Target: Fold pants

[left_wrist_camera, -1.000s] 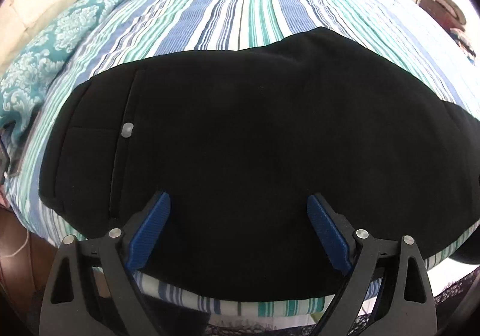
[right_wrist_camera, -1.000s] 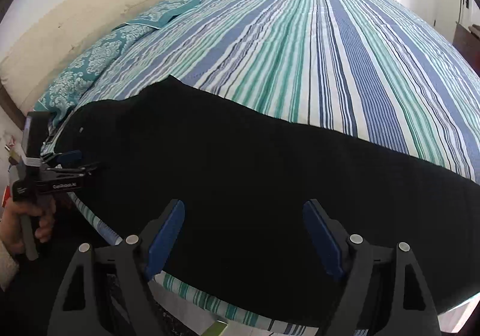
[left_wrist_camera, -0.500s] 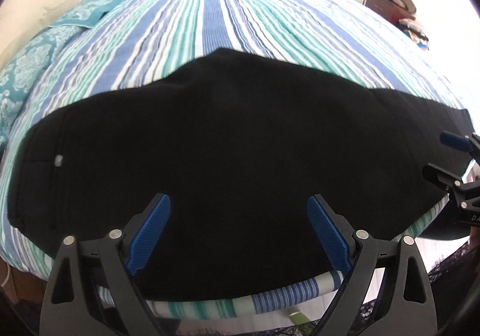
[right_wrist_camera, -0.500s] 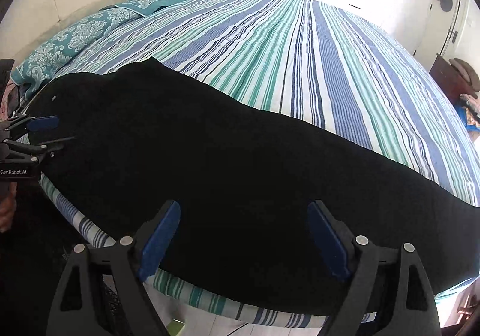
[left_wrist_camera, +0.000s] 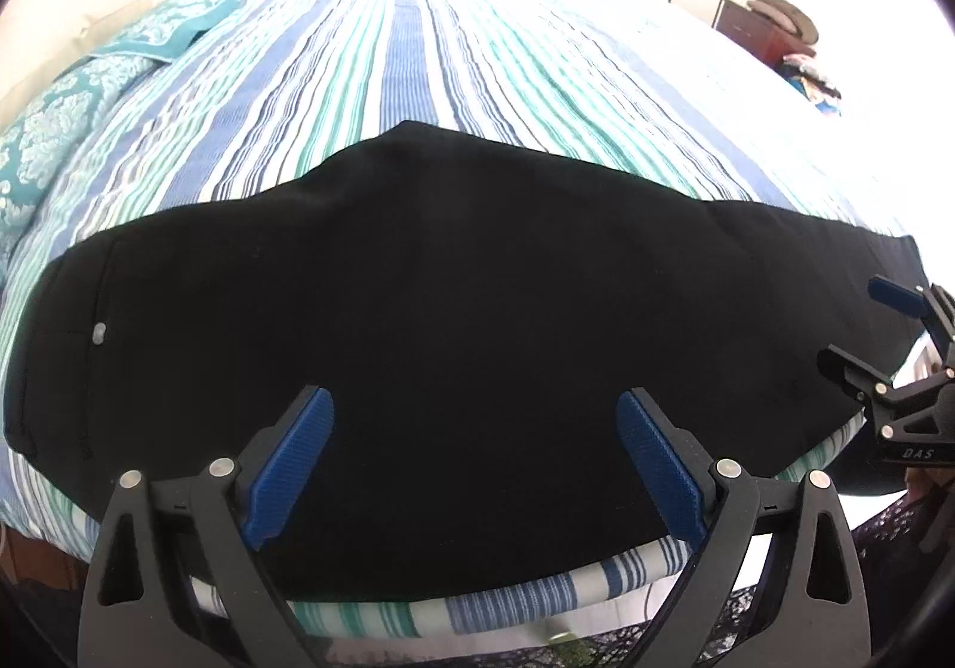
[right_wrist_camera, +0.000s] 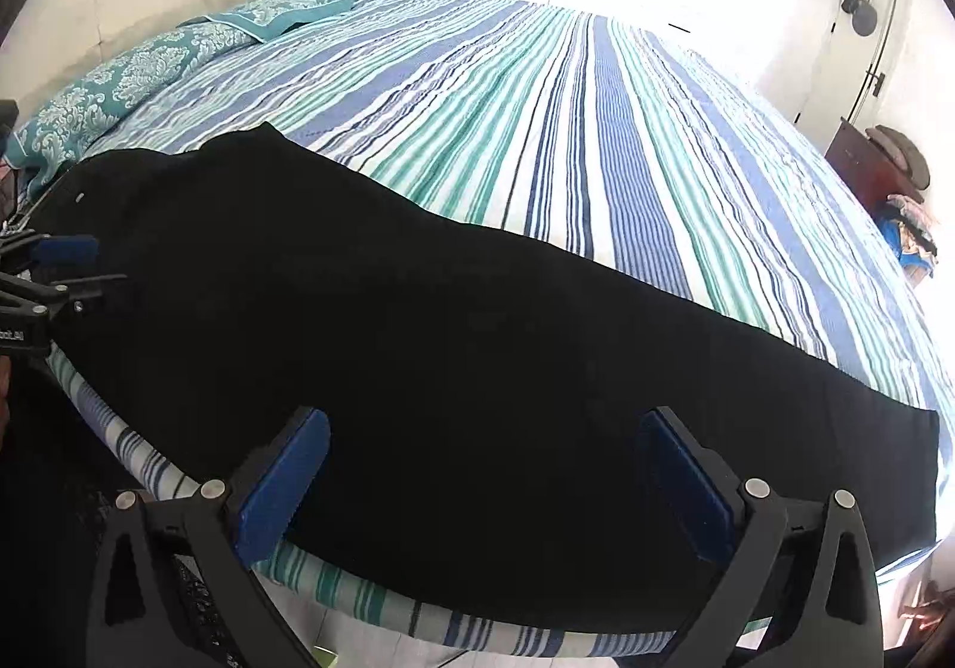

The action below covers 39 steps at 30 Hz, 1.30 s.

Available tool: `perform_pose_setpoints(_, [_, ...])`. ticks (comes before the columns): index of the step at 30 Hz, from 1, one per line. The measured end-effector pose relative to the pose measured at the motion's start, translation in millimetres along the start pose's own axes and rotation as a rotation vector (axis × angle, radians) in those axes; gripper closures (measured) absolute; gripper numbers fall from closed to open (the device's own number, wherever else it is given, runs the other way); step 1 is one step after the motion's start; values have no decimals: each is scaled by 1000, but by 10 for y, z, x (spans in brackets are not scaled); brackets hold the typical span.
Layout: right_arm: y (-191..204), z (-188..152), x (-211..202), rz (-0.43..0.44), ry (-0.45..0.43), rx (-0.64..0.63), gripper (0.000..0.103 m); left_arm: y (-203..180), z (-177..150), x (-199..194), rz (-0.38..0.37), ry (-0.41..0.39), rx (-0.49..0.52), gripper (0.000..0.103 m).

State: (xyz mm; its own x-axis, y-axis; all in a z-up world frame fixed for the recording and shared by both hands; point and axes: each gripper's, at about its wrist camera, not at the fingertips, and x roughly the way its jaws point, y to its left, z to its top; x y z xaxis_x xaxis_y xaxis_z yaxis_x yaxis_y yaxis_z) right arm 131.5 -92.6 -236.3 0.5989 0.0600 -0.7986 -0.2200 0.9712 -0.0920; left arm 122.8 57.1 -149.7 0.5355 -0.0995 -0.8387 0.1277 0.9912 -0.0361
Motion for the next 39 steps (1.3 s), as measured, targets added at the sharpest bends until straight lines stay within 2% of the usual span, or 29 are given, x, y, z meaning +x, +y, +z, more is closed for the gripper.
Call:
perform_pose_setpoints(4, [-149,-92,209,18,89,58,0,-81,-54,244,49,123,3,6])
perform_pose_setpoints(5, [-208,-102,203,32,82,83,0,-87,-64,277,66,133,4,6])
perform_pose_setpoints(11, [-754,-84,-28,-2,4,195,0,-173,-34,155,39,88,-13,6])
perform_pose_setpoints(13, [-1058,-109,18,-12,22,238,0,-292,-68,146,56,93,14,6])
perform_pose_setpoints(17, [-1877,-224,305,-64,130,320,0,-463,-130,125,88,93,39,6])
perform_pose_setpoints(20, [-2626,-301,367,-99,133,410,1,-474,-152,98,91,99,20,6])
perform_pose_setpoints(22, [-3133,-310,253,-142,112,468,1,-509,-180,54,99,104,17,6])
perform_pose_setpoints(26, [-4118,-432,-174,50,-30,651,1,-529,-187,9,109,90,27,6])
perform_pose_setpoints(27, [-4327,-494,-237,109,-45,692,1,-520,-169,18,109,83,30,6])
perform_pose_setpoints(29, [-4623,-642,-268,206,-22,740,1,-522,-144,18,113,71,38,6])
perform_pose_setpoints(31, [-4722,-805,-197,315,55,745,1,-535,-136,11,119,63,44,6])
perform_pose_setpoints(33, [-4689,-914,-71,406,127,712,8,-531,-117,12,123,59,41,6])
perform_pose_setpoints(34, [-4656,-953,-10,428,158,697,11,-567,-137,-17,123,58,35,6])
perform_pose_setpoints(36, [-4613,-1009,102,412,202,676,13,-565,-136,-46,120,56,21,6])
perform_pose_setpoints(39, [-4622,-1042,191,425,206,677,14,-512,-104,-53,116,56,10,6])
